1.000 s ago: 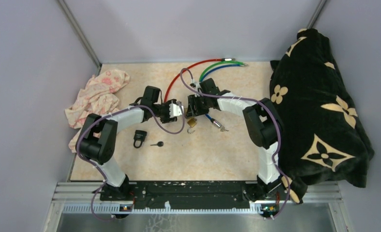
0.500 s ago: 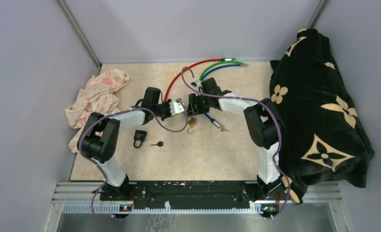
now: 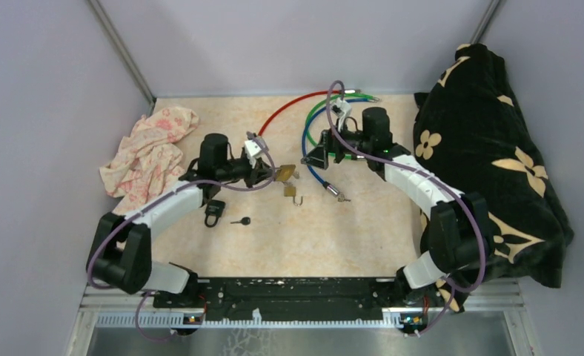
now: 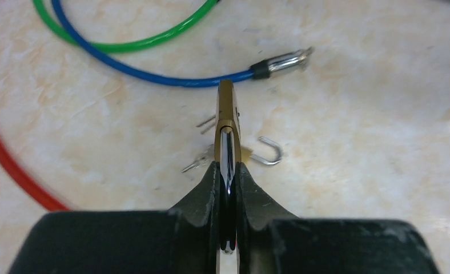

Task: Lock with the key
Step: Pick up the lock from the center of the board.

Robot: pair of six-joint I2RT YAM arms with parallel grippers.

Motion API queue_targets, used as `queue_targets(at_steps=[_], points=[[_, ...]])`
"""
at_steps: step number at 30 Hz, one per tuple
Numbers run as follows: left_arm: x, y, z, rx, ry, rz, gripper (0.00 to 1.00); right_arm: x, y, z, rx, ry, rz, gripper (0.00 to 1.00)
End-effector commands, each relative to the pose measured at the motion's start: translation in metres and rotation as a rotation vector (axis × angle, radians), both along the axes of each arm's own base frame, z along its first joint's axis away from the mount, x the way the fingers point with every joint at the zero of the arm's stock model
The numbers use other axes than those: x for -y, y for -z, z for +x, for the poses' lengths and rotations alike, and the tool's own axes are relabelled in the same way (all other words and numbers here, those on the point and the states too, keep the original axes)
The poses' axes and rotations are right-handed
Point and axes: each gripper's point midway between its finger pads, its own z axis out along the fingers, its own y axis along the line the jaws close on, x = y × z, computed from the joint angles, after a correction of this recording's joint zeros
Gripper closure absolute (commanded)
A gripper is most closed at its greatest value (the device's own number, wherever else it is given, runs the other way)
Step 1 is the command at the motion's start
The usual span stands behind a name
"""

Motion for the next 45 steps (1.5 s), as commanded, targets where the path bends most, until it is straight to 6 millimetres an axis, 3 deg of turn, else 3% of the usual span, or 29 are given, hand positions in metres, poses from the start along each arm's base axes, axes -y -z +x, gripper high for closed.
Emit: queue_targets(at_steps=[1, 6, 9, 13, 20, 24, 29, 31, 33, 34, 39, 42, 43, 45], points=[[0.024, -0.084, -0.043, 0.037, 0.136, -0.309, 1.00, -0.007, -0.032, -0.036, 0.157, -0.233, 0.099, 0.03], [0.020, -0.136, -0.075, 0.126, 0.183, -0.478, 1.00, -0.011, -0.050, -0.057, 0.248, -0.330, 0.171, 0.04], [0.016, -0.157, -0.087, 0.179, 0.190, -0.546, 1.00, -0.021, -0.059, -0.074, 0.339, -0.385, 0.205, 0.04], [0.012, -0.168, -0.102, 0.184, 0.207, -0.608, 1.00, -0.037, -0.068, -0.092, 0.411, -0.432, 0.245, 0.04], [0.004, -0.182, -0.113, 0.249, 0.192, -0.664, 1.00, -0.059, -0.075, -0.102, 0.371, -0.433, 0.394, 0.08], [0.002, -0.187, -0.115, 0.265, 0.186, -0.679, 1.00, -0.065, -0.081, -0.110, 0.353, -0.474, 0.484, 0.22], [0.002, -0.187, -0.116, 0.261, 0.189, -0.679, 1.00, -0.072, -0.073, -0.114, 0.307, -0.511, 0.510, 0.34], [0.002, -0.186, -0.115, 0.259, 0.184, -0.680, 1.00, -0.074, -0.071, -0.115, 0.298, -0.522, 0.507, 0.51], [0.002, -0.185, -0.114, 0.256, 0.180, -0.679, 1.00, -0.075, -0.071, -0.115, 0.293, -0.519, 0.508, 0.89], [0.002, -0.186, -0.113, 0.254, 0.175, -0.681, 1.00, -0.075, -0.071, -0.116, 0.295, -0.519, 0.507, 1.00], [0.002, -0.180, -0.111, 0.239, 0.162, -0.673, 1.00, -0.075, -0.073, -0.113, 0.318, -0.511, 0.459, 1.00], [0.000, -0.161, -0.105, 0.216, 0.137, -0.630, 0.99, -0.075, -0.077, -0.103, 0.357, -0.470, 0.388, 1.00], [-0.001, -0.152, -0.103, 0.196, 0.128, -0.610, 0.89, -0.075, -0.076, -0.100, 0.368, -0.455, 0.354, 1.00], [-0.005, -0.140, -0.100, 0.194, 0.118, -0.571, 0.57, -0.072, -0.076, -0.097, 0.390, -0.437, 0.296, 1.00]])
